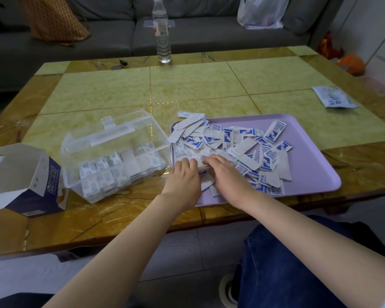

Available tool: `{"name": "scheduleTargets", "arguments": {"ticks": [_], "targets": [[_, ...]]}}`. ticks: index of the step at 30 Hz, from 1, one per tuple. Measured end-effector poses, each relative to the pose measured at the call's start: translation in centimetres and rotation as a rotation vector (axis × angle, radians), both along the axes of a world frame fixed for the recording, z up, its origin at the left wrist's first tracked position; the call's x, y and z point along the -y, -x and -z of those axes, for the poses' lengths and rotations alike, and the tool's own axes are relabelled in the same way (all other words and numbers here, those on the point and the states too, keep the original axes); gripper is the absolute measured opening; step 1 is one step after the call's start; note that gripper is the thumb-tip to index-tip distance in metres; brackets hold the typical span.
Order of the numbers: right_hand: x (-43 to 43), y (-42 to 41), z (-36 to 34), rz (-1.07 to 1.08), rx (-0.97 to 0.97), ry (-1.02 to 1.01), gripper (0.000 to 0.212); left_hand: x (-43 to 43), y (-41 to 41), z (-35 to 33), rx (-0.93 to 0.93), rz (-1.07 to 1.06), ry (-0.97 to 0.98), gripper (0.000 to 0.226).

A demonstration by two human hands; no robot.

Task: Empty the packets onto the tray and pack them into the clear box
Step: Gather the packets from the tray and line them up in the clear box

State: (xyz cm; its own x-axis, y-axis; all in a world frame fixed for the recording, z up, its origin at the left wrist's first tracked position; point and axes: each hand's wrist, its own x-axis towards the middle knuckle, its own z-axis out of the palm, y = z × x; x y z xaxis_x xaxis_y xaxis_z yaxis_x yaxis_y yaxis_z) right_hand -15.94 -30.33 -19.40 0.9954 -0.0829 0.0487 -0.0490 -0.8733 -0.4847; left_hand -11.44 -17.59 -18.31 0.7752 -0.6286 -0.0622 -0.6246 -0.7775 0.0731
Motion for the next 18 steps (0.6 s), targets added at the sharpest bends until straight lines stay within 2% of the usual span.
{"name": "scheduleTargets", "arguments": {"ticks": [2,8,12,18], "targets": [[0.3,0.2,0.1,0.006,0.031,0.005,0.037,-0.1,0.1,-0.1,-0.006,-0.001,-0.006,0.024],[0.9,0.3,-0.2,-0.049,-0.010,0.023,0.034,-0.1,0.5,-0.5,-0.027,0.008,-0.003,0.034],[0.9,0.5,-1.6,-0.035,0.078,-0.032,0.027,-0.8,0.5,-1.5,-0.080,-0.048,0.282,0.012],[-0.7,1.2,-2.8,-0.037,0.236,-0.154,0.023,-2.4,0.2,-4.8,-0.047,-0.048,0.615,0.010]]}}
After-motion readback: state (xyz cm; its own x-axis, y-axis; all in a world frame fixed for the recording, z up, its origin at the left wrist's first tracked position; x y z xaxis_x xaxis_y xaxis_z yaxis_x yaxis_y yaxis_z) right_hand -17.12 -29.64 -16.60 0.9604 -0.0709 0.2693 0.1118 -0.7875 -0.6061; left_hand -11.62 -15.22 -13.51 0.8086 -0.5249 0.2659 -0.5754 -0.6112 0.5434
